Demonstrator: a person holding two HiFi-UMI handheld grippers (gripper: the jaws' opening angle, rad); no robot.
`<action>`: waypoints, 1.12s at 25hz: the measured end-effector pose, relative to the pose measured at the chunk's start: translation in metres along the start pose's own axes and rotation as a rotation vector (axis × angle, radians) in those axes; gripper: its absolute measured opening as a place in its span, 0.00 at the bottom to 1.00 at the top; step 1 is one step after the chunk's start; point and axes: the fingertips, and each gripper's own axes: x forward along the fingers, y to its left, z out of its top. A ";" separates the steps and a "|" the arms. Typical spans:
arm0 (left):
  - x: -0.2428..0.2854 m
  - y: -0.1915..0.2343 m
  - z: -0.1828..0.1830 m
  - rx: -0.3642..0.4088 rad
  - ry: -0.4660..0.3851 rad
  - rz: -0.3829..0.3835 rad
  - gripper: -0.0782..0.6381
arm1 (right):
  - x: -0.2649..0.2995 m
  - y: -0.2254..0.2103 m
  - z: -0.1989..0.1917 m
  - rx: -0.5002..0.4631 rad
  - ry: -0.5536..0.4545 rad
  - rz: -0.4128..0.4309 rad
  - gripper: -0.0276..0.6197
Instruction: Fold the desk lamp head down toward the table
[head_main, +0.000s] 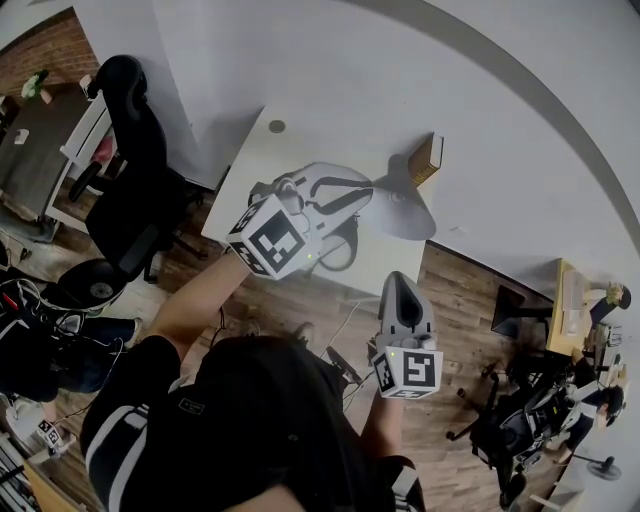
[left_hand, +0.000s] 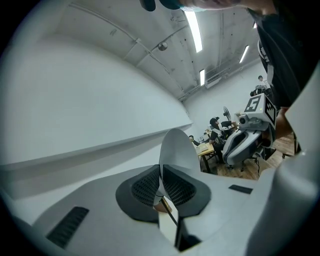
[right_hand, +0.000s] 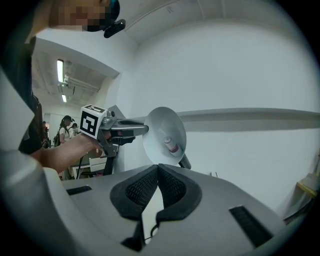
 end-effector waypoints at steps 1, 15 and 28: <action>0.000 0.000 0.000 0.000 0.002 -0.002 0.17 | -0.001 -0.002 0.005 -0.026 0.008 0.001 0.06; 0.000 -0.003 0.000 0.023 0.035 -0.031 0.17 | 0.017 -0.028 0.086 -0.370 0.097 0.044 0.21; 0.002 -0.004 0.000 0.045 0.050 -0.051 0.18 | 0.048 -0.037 0.088 -0.467 0.167 0.071 0.08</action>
